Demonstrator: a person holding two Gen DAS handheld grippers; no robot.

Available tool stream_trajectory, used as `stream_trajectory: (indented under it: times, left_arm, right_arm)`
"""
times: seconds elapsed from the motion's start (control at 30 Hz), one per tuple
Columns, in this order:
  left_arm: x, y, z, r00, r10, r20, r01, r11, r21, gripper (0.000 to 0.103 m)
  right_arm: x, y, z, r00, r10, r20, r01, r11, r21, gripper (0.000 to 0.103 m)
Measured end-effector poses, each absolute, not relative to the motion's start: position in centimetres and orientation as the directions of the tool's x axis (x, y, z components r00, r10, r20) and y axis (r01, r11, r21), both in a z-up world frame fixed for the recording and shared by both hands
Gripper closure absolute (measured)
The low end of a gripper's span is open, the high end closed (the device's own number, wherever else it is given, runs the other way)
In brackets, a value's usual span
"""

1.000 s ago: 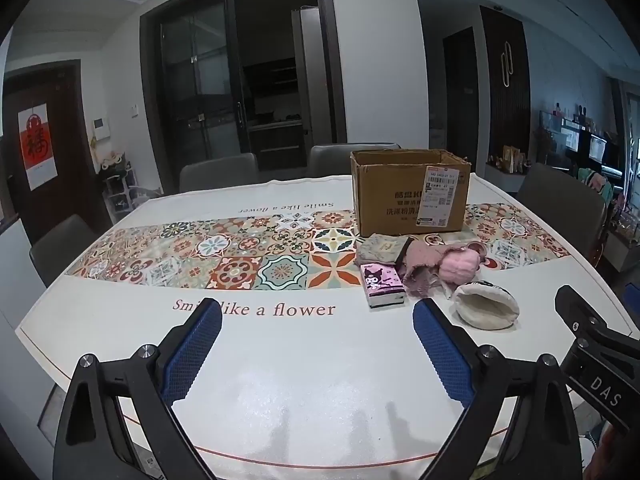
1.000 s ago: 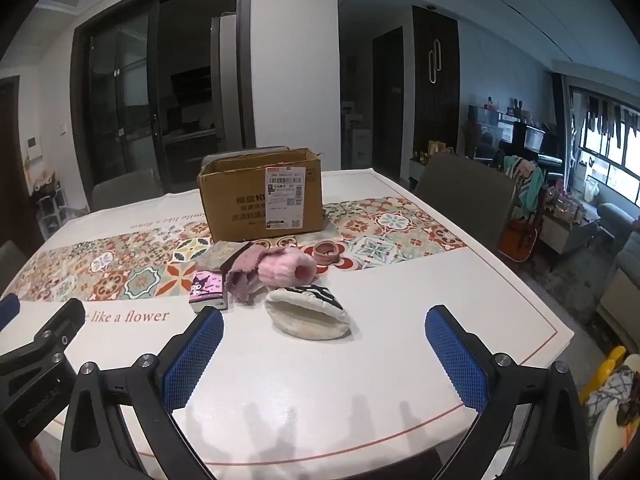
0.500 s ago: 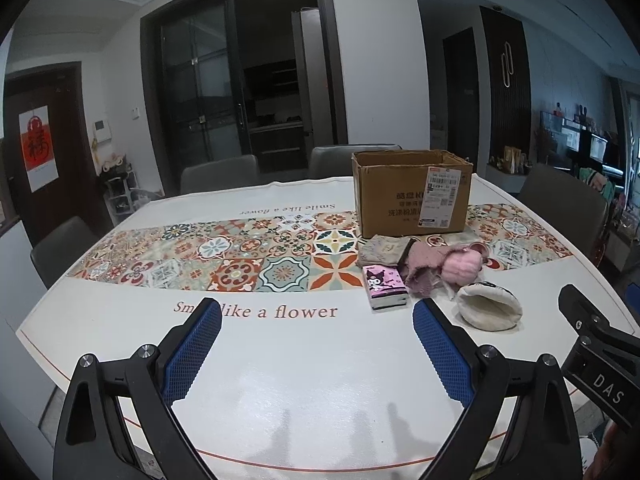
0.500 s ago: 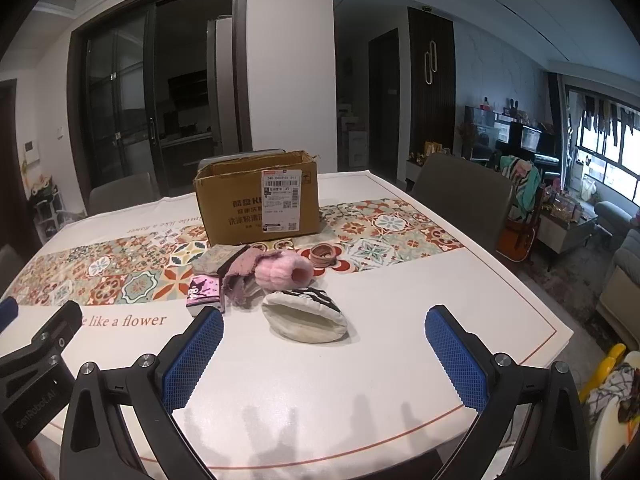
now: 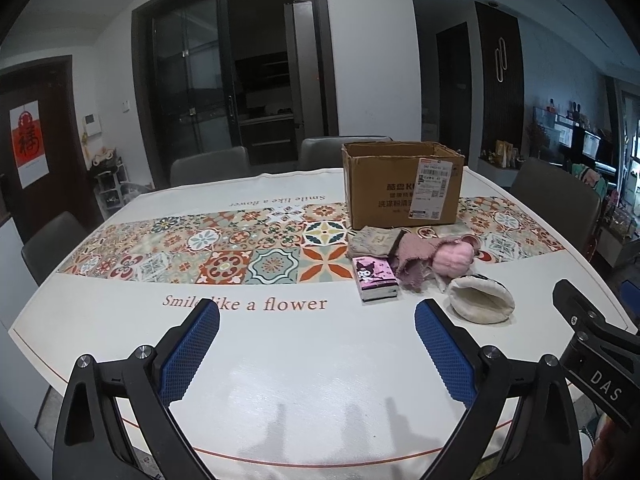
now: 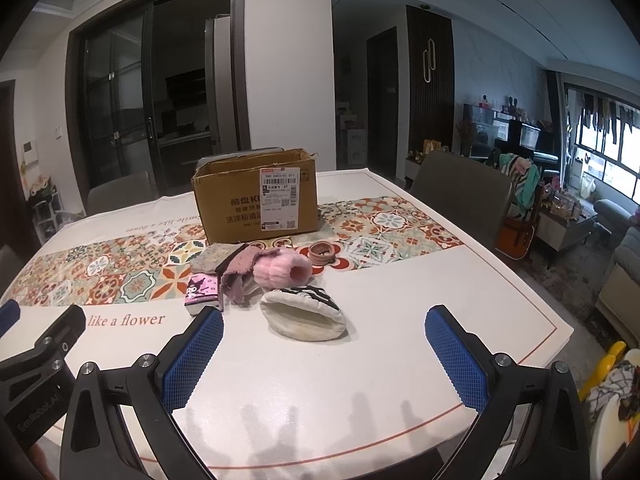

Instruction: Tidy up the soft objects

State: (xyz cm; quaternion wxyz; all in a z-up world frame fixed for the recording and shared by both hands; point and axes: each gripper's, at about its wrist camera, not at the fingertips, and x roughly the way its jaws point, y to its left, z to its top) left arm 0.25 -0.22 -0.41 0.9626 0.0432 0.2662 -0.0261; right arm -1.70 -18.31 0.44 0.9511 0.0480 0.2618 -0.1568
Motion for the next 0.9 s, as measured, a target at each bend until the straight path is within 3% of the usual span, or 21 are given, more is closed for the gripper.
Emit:
stream_trajectory:
  times: [0.9]
  left_arm:
    - [-0.09,-0.18,0.09,0.875,-0.028,-0.483,0.067,0.996,0.062,0.003]
  right_arm:
    - [-1.90,-18.28,0.58,0.814,-0.278,-0.510,0.330,0.944,0.012,0.000]
